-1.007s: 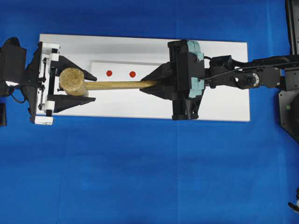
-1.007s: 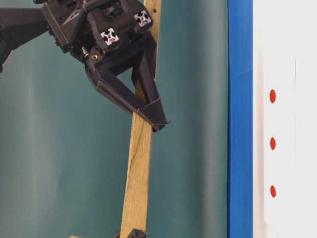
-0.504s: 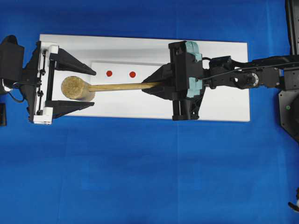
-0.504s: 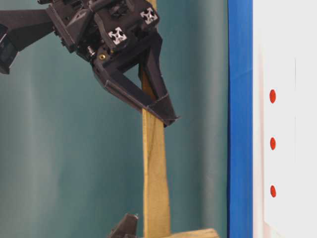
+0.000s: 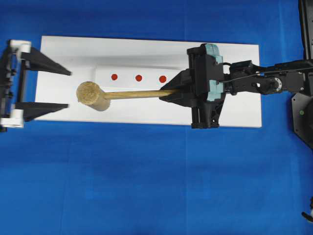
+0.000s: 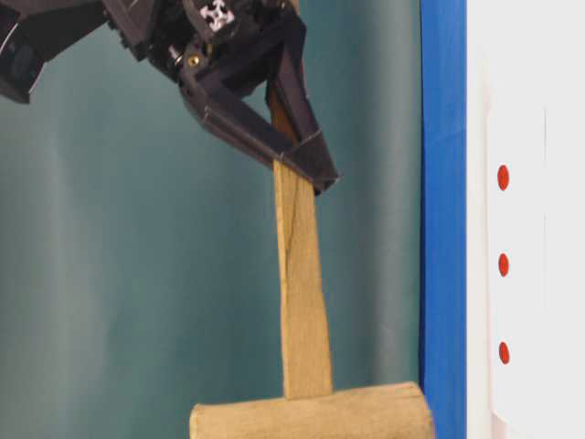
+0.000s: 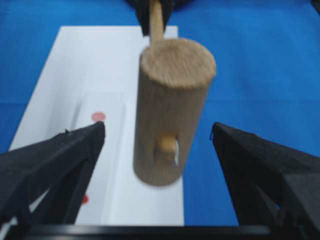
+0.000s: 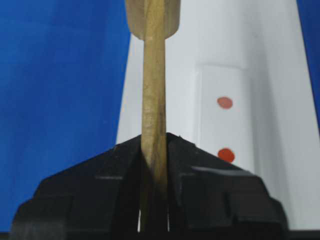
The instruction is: Hit the mark with a hammer.
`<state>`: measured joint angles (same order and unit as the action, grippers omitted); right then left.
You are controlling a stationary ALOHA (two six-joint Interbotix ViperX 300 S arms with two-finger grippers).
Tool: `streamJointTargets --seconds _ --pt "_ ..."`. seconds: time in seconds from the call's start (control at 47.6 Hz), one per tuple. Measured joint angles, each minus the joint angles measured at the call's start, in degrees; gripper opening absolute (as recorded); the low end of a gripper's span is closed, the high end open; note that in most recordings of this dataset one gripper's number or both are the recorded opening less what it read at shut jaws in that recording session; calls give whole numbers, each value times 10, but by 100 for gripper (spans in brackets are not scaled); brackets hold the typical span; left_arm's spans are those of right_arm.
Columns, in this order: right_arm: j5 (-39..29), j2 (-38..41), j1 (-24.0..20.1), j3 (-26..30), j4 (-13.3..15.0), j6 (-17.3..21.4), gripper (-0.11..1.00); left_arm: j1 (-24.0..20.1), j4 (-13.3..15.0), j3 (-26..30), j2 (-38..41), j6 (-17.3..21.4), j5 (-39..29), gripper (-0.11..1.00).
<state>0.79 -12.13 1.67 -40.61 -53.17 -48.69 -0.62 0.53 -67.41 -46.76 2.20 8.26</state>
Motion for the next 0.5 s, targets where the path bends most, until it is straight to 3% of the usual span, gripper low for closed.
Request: streamJointTargets --seconds 0.273,0.504 --pt "-1 -1 0 -4 0 4 2 0 0 -27 -114 -1 -87 91" --pt "30 -1 10 -4 0 4 2 0 0 -37 -124 -1 -95 91"
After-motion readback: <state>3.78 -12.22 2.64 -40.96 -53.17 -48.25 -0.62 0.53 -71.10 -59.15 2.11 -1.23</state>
